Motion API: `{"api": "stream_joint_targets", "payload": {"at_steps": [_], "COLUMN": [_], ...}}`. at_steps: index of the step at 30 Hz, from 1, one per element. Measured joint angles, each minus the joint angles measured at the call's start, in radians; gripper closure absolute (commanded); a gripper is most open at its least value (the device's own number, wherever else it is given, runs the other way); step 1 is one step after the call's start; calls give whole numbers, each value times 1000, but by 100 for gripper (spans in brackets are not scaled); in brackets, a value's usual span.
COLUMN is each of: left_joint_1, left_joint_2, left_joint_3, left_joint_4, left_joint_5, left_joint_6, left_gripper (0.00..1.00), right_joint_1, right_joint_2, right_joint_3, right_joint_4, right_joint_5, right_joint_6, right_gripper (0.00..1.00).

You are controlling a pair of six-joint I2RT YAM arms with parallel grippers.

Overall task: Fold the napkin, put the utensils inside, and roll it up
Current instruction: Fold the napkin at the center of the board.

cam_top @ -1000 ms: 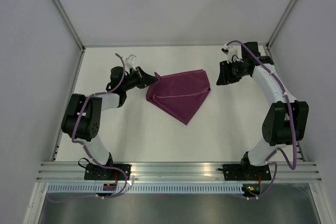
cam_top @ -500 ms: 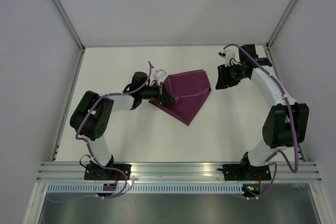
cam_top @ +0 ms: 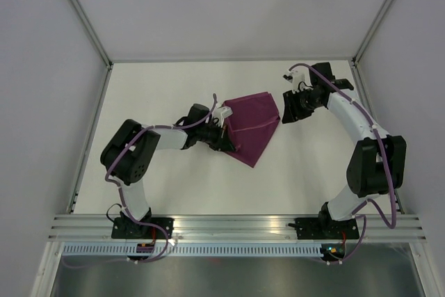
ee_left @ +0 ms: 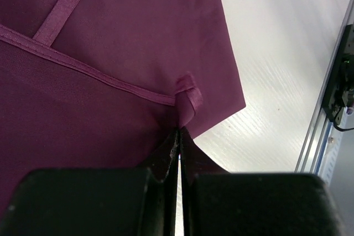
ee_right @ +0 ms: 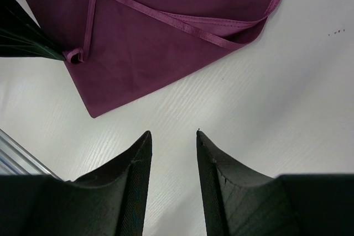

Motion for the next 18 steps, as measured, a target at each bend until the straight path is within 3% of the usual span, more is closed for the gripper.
{"api": "stream_joint_targets", "payload": {"at_steps": [3, 6, 12, 18], "left_joint_1": [-16, -25, -35, -54], "left_joint_2": [9, 10, 10, 9], "left_joint_3": [0, 0, 0, 0], "left_joint_4": [-4, -4, -5, -4], "left_joint_5": [-17, -31, -58, -70], "left_joint_6": [7, 12, 18, 19], "left_gripper": [94, 79, 61, 53], "right_joint_1": [13, 25, 45, 66], "right_joint_2": [0, 0, 0, 0], "right_joint_3": [-6, -14, -29, -47], "right_joint_4": [5, 6, 12, 13], "right_joint_5": [8, 12, 21, 39], "right_joint_6": [0, 0, 0, 0], "right_gripper": [56, 56, 57, 57]}}
